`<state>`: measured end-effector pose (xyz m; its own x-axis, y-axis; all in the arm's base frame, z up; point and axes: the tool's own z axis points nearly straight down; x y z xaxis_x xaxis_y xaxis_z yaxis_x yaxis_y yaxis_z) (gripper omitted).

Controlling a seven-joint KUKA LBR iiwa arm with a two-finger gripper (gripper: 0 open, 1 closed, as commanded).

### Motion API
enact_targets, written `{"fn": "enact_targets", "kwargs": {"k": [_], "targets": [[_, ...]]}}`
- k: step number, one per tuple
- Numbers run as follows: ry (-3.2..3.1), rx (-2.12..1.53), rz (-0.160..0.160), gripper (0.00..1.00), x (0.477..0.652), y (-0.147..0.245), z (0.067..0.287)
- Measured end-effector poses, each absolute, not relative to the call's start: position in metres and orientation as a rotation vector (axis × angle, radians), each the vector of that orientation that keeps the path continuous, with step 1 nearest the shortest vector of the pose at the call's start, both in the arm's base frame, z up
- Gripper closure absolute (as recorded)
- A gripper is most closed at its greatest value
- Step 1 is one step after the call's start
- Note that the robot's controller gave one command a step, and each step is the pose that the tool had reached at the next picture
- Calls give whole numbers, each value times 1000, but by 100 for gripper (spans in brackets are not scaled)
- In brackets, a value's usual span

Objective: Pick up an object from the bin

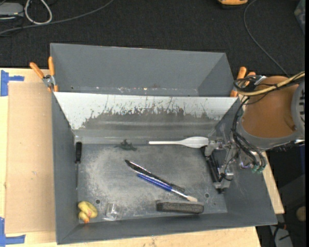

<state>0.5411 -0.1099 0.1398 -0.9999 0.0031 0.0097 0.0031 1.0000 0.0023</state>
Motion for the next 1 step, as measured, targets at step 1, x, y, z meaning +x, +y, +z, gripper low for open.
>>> {"fn": "enact_targets", "kwargs": {"k": [1], "targets": [[-3139,1,-1,0,543,-110,143]]}}
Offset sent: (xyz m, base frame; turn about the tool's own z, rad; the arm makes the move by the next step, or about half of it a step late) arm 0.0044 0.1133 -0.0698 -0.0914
